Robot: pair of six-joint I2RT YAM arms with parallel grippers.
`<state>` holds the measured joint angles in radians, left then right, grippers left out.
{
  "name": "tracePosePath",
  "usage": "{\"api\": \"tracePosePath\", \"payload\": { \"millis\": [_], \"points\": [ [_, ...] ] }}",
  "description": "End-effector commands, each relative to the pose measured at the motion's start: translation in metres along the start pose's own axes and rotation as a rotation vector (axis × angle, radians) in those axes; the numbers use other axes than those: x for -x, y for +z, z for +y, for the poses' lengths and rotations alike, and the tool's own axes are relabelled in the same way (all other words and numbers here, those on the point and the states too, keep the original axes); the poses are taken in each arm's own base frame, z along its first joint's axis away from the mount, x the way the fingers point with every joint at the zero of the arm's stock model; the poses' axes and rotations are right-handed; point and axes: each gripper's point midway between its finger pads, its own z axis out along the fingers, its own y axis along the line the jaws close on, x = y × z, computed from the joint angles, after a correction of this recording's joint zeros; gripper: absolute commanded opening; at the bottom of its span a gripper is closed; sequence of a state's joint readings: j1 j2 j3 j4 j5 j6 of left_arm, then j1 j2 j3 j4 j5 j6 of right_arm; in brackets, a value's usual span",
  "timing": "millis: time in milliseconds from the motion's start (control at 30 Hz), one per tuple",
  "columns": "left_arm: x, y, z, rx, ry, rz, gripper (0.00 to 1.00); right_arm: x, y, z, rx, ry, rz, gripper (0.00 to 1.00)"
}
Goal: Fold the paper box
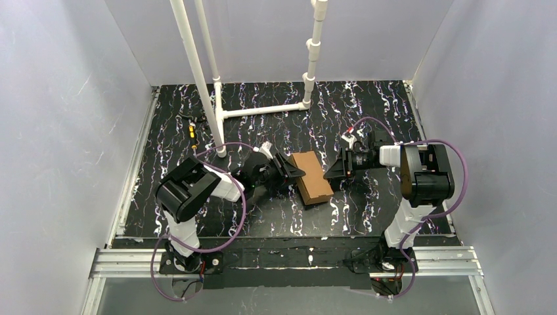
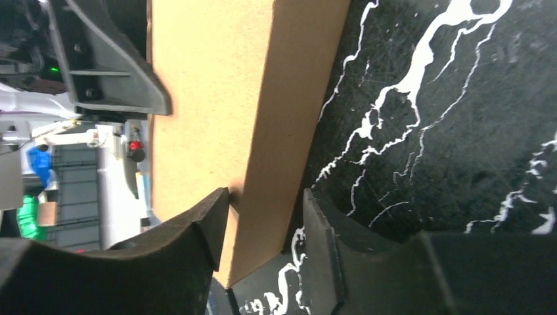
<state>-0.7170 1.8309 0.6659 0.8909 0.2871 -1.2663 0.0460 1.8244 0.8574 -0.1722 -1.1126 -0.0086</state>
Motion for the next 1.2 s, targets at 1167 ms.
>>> {"api": "tracePosePath", "payload": {
  "millis": [1167],
  "points": [
    [0.137, -0.064, -0.024, 1.360, 1.357, 0.259, 0.26, 0.047, -0.096, 0.018, -0.364, -0.489, -0.083, 0.98]
  ]
}}
